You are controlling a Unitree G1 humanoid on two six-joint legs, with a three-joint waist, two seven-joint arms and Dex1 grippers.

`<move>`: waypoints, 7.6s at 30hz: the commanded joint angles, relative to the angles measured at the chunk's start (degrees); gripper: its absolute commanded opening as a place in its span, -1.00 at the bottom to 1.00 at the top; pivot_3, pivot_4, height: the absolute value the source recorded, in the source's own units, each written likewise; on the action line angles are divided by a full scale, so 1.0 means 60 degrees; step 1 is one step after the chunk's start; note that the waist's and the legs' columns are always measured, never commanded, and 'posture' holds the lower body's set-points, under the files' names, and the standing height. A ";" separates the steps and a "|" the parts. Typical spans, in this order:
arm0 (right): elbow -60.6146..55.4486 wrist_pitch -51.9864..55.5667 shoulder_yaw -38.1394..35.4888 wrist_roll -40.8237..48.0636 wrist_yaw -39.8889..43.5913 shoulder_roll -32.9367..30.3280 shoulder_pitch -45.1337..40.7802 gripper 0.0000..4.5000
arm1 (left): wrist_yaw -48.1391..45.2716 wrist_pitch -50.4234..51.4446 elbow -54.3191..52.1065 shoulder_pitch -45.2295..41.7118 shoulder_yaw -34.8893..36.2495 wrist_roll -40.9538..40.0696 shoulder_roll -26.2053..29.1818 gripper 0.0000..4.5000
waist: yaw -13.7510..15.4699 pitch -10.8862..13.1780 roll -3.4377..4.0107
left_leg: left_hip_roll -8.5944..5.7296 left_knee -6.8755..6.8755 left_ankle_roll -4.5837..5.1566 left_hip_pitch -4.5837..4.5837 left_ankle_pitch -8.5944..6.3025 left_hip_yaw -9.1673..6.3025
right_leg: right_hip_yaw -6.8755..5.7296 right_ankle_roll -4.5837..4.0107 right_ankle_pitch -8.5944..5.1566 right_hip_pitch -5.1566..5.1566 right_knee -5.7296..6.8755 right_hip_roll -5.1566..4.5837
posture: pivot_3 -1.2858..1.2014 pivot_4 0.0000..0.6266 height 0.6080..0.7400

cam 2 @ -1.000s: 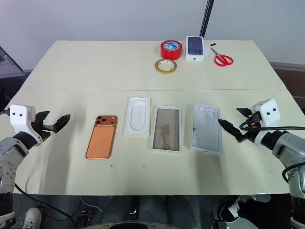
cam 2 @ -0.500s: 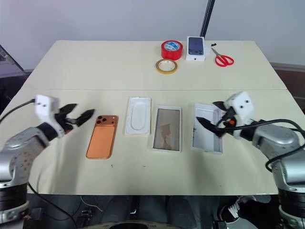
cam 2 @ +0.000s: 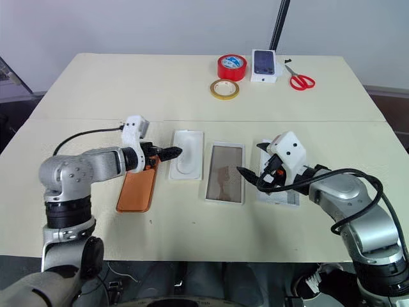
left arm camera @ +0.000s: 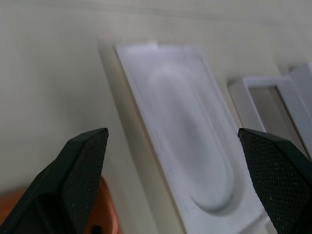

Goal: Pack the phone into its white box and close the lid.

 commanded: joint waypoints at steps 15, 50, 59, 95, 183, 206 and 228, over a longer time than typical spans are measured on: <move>-0.1551 0.1288 0.1520 -0.0007 0.0757 -0.1433 -0.0118 1.00 | 0.0975 0.0494 0.1108 -0.0837 0.1030 0.1319 -0.2083 -0.99 | 0.0076 -0.0001 -0.0001 | -0.0044 0.0011 -0.0002 0.0000 0.0002 -0.0033 | -0.0028 0.0016 -0.0009 0.0029 -0.0001 -0.0035 | 0.03 -0.52 0.53; 0.1668 -0.1686 0.5624 -0.4213 0.2322 0.0271 -0.3721 -0.07 | 0.1052 0.1204 -0.0465 -0.1587 0.3497 0.0884 -0.1981 -1.00 | 0.0067 0.0012 -0.0022 | -0.0069 0.0011 -0.0075 -0.0008 0.0041 -0.0057 | -0.0051 0.0022 -0.0012 0.0023 -0.0002 -0.0068 | 0.03 -0.52 0.53; 0.1051 -0.0395 0.3481 -0.3509 0.2515 -0.0637 -0.3208 0.09 | 0.2225 0.1204 -0.1547 -0.0501 0.2584 -0.0222 -0.3355 -1.00 | 0.0000 0.0012 -0.0022 | -0.0069 0.0005 -0.0024 -0.0008 0.0011 -0.0056 | -0.0048 0.0022 -0.0012 0.0024 -0.0003 -0.0069 | 0.03 -0.52 0.53; 0.4526 0.0764 0.4022 -0.4574 -0.1011 0.3833 -0.5279 -0.95 | -0.3178 -0.6911 -0.2689 0.3945 -0.1745 0.1315 0.3983 0.49 | 0.0043 0.0012 -0.0001 | -0.0075 -0.0104 -0.0132 -0.0001 0.0078 -0.0041 | -0.0026 0.0006 -0.0012 -0.0018 -0.0029 -0.0081 | 0.03 -0.52 0.53; 0.5191 0.0530 0.8359 -0.6678 0.1481 0.5134 -0.6235 -1.00 | 0.2821 0.0499 -0.0765 0.4048 0.4059 -0.6856 0.0660 0.39 | -0.0076 -0.0029 0.0020 | -0.0086 -0.0126 -0.0072 0.0084 0.0043 -0.0080 | -0.0056 0.0004 -0.0010 0.0011 -0.0031 -0.0084 | 0.03 -0.52 0.53; 0.1858 0.1279 0.4987 -0.5402 0.1971 0.3323 -0.5963 -1.00 | 0.6105 -0.5407 -0.0854 0.3817 0.0964 -1.2475 0.2243 -0.98 | 0.0041 -0.0010 0.0001 | -0.0091 -0.0125 -0.0074 -0.0001 0.0044 -0.0090 | -0.0056 0.0002 -0.0010 -0.0011 -0.0055 -0.0103 | 0.03 -0.52 0.53; 0.0315 0.1663 0.0096 -0.2689 0.2073 -0.0288 -0.2478 -1.00 | 0.4283 -0.4787 0.2719 0.0188 -0.1869 -0.7918 -0.0690 -0.98 | 0.0022 0.0011 -0.0001 | -0.0075 -0.0106 -0.0068 0.0001 0.0050 -0.0070 | -0.0044 0.0007 -0.0010 0.0004 -0.0053 -0.0057 | 0.03 -0.52 0.53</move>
